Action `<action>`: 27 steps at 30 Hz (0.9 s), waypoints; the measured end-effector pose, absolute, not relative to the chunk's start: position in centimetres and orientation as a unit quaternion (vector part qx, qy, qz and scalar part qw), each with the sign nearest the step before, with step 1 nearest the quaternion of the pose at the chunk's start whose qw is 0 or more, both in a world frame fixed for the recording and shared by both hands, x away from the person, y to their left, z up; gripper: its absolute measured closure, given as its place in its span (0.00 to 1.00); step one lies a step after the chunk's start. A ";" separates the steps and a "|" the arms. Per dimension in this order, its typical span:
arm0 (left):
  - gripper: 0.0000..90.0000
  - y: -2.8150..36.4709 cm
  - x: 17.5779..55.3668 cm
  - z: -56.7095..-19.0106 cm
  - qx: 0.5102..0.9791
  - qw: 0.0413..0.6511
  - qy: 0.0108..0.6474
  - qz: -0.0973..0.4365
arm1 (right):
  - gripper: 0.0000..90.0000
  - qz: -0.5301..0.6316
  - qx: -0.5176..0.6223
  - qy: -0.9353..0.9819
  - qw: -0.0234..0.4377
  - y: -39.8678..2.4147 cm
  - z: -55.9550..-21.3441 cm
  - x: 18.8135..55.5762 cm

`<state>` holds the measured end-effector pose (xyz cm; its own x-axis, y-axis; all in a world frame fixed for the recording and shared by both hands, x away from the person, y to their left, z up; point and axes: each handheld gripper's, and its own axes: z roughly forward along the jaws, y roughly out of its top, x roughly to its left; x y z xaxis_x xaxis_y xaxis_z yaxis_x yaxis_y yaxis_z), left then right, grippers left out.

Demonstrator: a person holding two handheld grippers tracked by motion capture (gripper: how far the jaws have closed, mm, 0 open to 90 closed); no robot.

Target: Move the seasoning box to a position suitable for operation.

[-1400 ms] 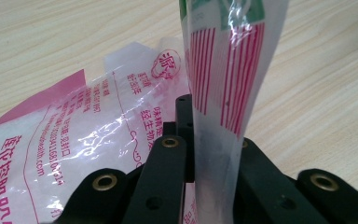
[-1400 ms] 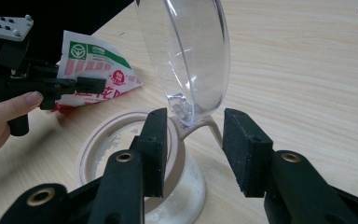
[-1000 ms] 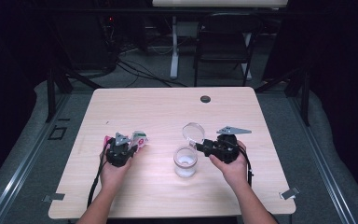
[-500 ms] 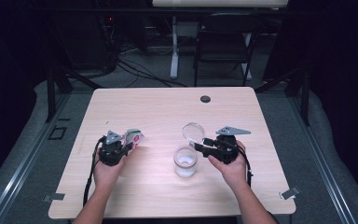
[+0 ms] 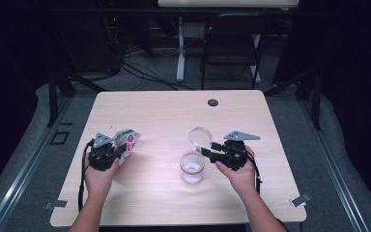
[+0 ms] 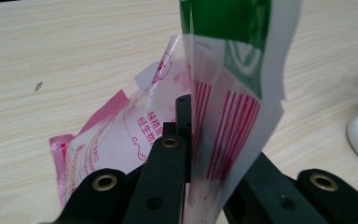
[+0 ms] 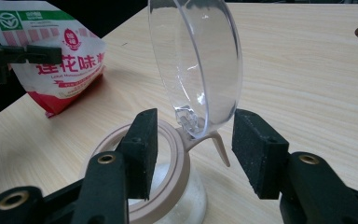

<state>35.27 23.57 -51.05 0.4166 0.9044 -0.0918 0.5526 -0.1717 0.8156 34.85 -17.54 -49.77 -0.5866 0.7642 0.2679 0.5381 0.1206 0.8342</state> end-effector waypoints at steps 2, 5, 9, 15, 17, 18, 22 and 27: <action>1.00 24.0 35.2 -50.8 0.730 0.414 0.500 0.214 | 0.56 0.497 0.440 0.739 0.114 -17.6 -49.7 34.8; 1.00 24.6 35.1 -50.4 0.722 0.419 0.505 0.219 | 0.57 0.498 0.441 0.738 0.115 -17.6 -49.7 34.8; 1.00 25.6 34.9 -49.6 0.712 0.420 0.511 0.235 | 0.57 0.500 0.442 0.736 0.116 -17.6 -49.7 34.8; 1.00 27.0 34.8 -48.2 0.699 0.419 0.519 0.259 | 0.57 0.500 0.441 0.736 0.116 -17.8 -49.6 34.8; 1.00 27.5 35.0 -47.8 0.698 0.419 0.520 0.259 | 0.57 0.504 0.444 0.731 0.116 -17.8 -49.6 34.8; 1.00 27.7 35.1 -47.6 0.699 0.416 0.520 0.260 | 0.57 0.506 0.443 0.731 0.116 -17.9 -49.6 34.8; 1.00 28.5 35.6 -46.5 0.703 0.408 0.519 0.265 | 0.57 0.504 0.444 0.731 0.116 -17.9 -49.6 34.8; 1.00 29.6 36.6 -45.2 0.704 0.406 0.524 0.254 | 0.57 0.504 0.441 0.734 0.116 -17.9 -49.5 34.8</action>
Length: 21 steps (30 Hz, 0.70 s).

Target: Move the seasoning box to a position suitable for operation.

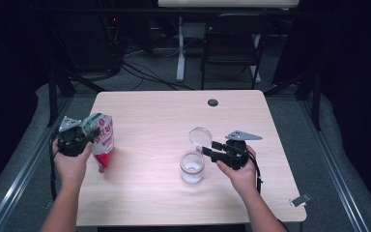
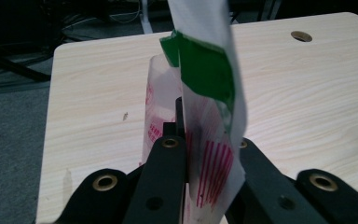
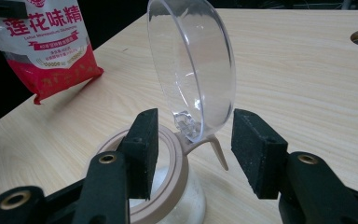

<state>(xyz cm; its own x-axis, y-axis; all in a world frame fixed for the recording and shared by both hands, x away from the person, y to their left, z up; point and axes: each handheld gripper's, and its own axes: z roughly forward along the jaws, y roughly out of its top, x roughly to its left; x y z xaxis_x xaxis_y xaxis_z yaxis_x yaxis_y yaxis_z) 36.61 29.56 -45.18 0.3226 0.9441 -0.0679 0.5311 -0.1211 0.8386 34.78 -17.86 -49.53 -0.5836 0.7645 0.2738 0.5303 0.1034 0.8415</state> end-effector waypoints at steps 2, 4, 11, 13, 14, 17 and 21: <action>1.00 29.7 37.0 -44.7 0.709 0.402 0.522 0.251 | 0.57 0.506 0.443 0.731 0.118 -17.9 -49.5 34.8; 1.00 29.8 37.4 -44.3 0.716 0.398 0.517 0.249 | 0.57 0.504 0.441 0.733 0.117 -18.1 -49.5 34.8; 1.00 28.9 37.6 -42.2 0.741 0.383 0.490 0.252 | 0.57 0.520 0.445 0.720 0.113 -18.3 -49.3 34.8; 1.00 28.6 37.6 -41.7 0.749 0.382 0.482 0.248 | 0.57 0.520 0.445 0.720 0.115 -18.3 -49.2 34.7; 1.00 28.4 37.5 -41.4 0.752 0.382 0.478 0.246 | 0.57 0.519 0.444 0.721 0.115 -18.4 -49.1 34.7; 1.00 27.7 37.3 -40.8 0.762 0.385 0.464 0.237 | 0.57 0.518 0.443 0.723 0.114 -18.4 -49.1 34.7; 1.00 26.4 37.0 -40.5 0.773 0.393 0.444 0.228 | 0.57 0.519 0.441 0.724 0.113 -18.3 -49.1 34.6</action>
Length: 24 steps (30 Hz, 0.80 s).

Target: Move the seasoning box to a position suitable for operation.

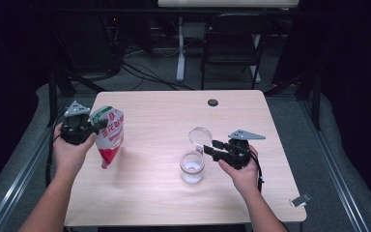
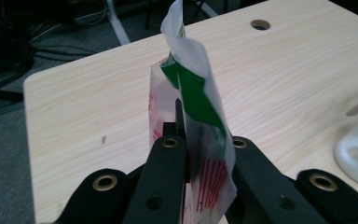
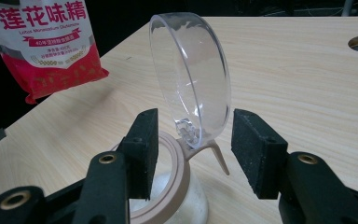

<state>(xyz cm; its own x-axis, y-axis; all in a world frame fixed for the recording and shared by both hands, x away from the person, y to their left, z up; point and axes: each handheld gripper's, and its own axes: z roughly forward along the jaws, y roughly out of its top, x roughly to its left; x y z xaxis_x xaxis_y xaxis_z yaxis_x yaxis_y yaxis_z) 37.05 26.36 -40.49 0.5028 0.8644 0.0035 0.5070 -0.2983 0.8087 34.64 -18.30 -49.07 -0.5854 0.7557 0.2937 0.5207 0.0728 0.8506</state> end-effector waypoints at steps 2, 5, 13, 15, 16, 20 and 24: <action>1.00 25.6 36.9 -40.4 0.779 0.395 0.433 0.223 | 0.57 0.519 0.441 0.724 0.114 -18.3 -49.0 34.6; 1.00 24.3 36.7 -40.4 0.789 0.398 0.416 0.214 | 0.57 0.519 0.441 0.723 0.115 -18.3 -48.9 34.6; 1.00 21.1 35.9 -41.0 0.810 0.408 0.374 0.194 | 0.57 0.531 0.441 0.715 0.111 -18.5 -48.5 34.4; 1.00 20.5 35.7 -41.3 0.815 0.410 0.365 0.186 | 0.57 0.530 0.438 0.717 0.115 -18.5 -48.3 34.4; 1.00 20.2 35.5 -41.5 0.816 0.412 0.362 0.182 | 0.57 0.529 0.436 0.719 0.117 -18.5 -48.2 34.3; 1.00 19.1 34.9 -42.2 0.826 0.415 0.342 0.170 | 0.56 0.525 0.430 0.723 0.131 -18.4 -47.8 34.1; 1.00 18.3 34.1 -42.9 0.831 0.423 0.322 0.167 | 0.56 0.518 0.422 0.730 0.143 -18.3 -47.6 33.9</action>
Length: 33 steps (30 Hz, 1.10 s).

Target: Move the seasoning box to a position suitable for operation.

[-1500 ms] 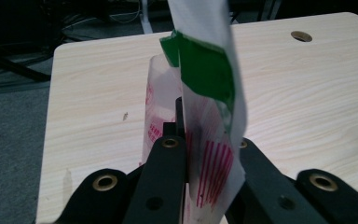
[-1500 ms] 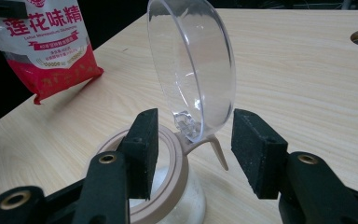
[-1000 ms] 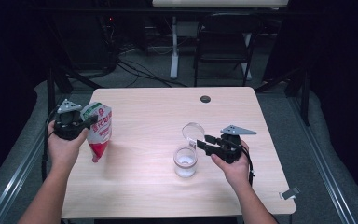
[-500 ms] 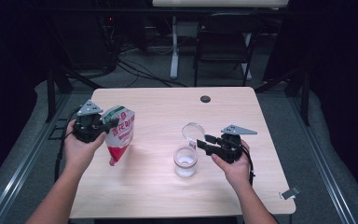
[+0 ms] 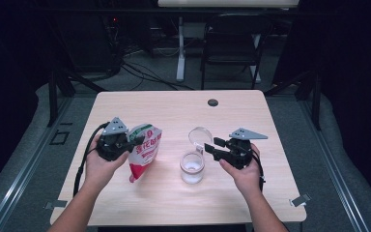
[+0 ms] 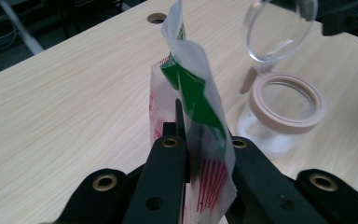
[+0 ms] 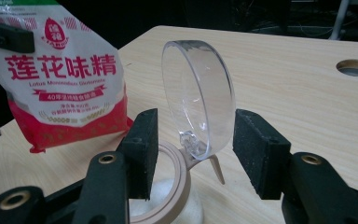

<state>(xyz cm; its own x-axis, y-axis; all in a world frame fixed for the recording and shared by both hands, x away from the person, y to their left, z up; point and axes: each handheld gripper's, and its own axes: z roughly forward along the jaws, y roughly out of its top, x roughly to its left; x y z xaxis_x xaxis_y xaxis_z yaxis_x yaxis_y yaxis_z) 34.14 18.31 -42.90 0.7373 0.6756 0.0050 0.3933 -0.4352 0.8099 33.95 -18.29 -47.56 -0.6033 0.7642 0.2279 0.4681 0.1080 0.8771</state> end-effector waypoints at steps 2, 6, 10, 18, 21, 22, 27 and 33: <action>1.00 18.0 33.8 -43.4 0.835 0.423 0.313 0.163 | 0.56 0.519 0.419 0.730 0.151 -18.2 -47.4 33.8; 1.00 17.8 33.1 -44.1 0.832 0.437 0.306 0.156 | 0.56 0.520 0.417 0.729 0.153 -18.1 -47.2 33.7; 0.99 17.4 32.1 -44.6 0.836 0.435 0.296 0.156 | 0.56 0.522 0.413 0.728 0.162 -18.2 -46.9 33.5; 0.98 17.4 30.9 -46.8 0.823 0.463 0.303 0.131 | 0.62 0.532 0.397 0.725 0.184 -18.4 -45.8 32.8; 0.98 17.6 30.7 -47.3 0.814 0.477 0.306 0.124 | 0.65 0.533 0.383 0.729 0.195 -18.1 -45.3 32.5; 0.98 17.6 30.7 -47.4 0.813 0.480 0.305 0.125 | 0.66 0.530 0.375 0.735 0.194 -17.9 -45.1 32.4; 0.98 17.4 30.6 -47.7 0.812 0.482 0.303 0.124 | 0.63 0.528 0.336 0.760 0.173 -16.4 -44.5 32.1; 0.98 17.0 30.6 -47.9 0.812 0.484 0.303 0.122 | 0.71 0.505 0.310 0.795 0.129 -14.0 -44.5 33.2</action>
<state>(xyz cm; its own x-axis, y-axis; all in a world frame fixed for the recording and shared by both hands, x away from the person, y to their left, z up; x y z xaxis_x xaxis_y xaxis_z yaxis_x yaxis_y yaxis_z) 30.57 17.02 -47.88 0.7862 0.6106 -0.0950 0.3745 -0.3484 0.8593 33.15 -13.98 -44.49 -0.7747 0.6232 0.1067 0.3617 0.2984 0.8832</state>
